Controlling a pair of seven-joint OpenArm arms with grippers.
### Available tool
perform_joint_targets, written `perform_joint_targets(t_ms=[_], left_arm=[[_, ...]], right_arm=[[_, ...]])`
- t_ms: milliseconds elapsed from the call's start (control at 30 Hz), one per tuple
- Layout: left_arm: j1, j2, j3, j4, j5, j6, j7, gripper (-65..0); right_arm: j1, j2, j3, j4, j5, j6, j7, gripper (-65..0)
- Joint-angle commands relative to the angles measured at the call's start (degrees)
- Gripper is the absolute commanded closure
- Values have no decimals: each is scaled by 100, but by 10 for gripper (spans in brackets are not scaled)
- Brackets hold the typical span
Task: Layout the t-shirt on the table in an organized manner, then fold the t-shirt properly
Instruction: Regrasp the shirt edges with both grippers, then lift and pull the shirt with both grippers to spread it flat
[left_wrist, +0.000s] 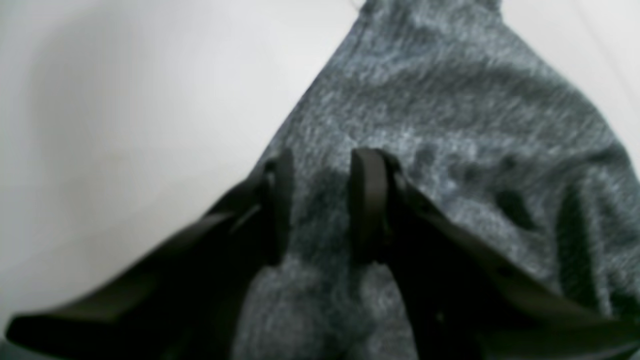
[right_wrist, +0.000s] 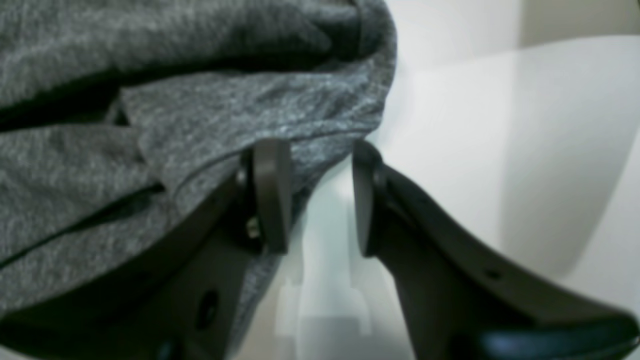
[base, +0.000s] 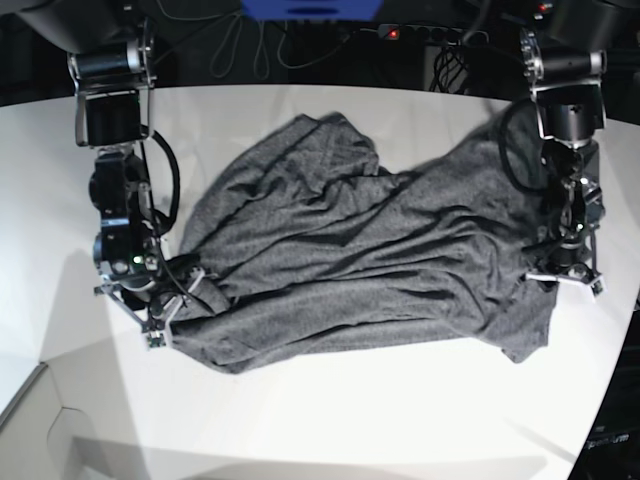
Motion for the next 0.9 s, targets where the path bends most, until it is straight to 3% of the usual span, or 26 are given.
perform_joint_targets(t_ms=[0,233,300,367,400,567,867], left_arm=[[-102,-93,-20,84,-11,21,-50,-191],[-76,-93,-20,23,-11,-5,-50,-184],[-67,-93,-20,49,-19,-14,-50,-121],[29,-93,-38,120,-63,-14,-59,-15],[47,-93,-55,208,-63,12,-59,0],[109,-93,-55,656,-63,21,-59,0],[1111,-102,-73,2414,-72,38,-59,-1]], right_arm=[[136,7,19,123,-17,41,118,-215],[128,7,19,132,-17,41,109,-215],[128,7,19,132,-17,41,109,-215],[128,7,19,132,-17,41,109,-215],[128,7,19,132,-17,41,109,-215],[128,7,19,132,-17,41,109,-215],[128,7,19,132,-17,41,109,-215]])
